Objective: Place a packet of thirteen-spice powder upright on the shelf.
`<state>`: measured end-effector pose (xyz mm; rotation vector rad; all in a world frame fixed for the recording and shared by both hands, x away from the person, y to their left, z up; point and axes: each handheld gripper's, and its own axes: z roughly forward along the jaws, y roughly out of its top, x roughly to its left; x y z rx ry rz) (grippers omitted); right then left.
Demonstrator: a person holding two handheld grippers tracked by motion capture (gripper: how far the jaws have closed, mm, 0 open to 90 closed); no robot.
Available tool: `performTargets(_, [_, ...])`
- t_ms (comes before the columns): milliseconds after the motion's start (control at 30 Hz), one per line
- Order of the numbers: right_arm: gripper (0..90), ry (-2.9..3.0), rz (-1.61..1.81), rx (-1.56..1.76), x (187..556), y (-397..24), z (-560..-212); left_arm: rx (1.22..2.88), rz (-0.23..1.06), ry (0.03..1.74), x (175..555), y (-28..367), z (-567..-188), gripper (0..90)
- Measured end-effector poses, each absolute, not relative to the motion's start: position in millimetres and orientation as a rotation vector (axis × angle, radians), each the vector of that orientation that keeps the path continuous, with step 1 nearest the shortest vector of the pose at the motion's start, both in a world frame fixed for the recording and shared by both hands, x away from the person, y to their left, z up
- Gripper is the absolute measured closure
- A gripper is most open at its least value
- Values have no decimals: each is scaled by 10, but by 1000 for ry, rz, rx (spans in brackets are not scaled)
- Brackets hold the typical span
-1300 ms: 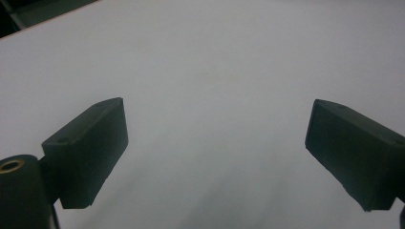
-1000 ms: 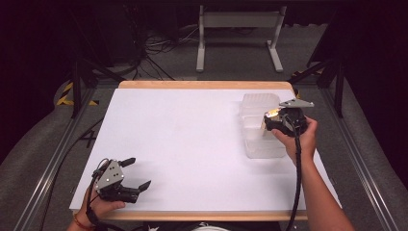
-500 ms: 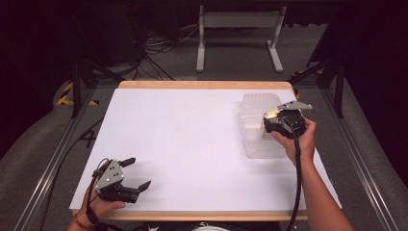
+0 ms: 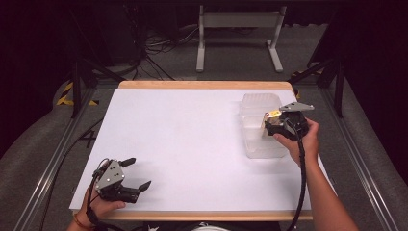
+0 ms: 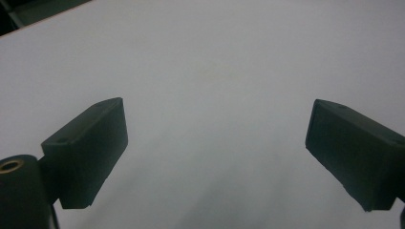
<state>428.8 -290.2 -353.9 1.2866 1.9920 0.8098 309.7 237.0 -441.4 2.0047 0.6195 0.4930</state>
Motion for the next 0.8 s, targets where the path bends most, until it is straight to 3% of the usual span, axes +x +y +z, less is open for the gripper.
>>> performTargets(800, [213, 2055, 812, 1178, 4125, -2877, -3433, 2002, 496, 622, 3093, 2369, -4411, 78])
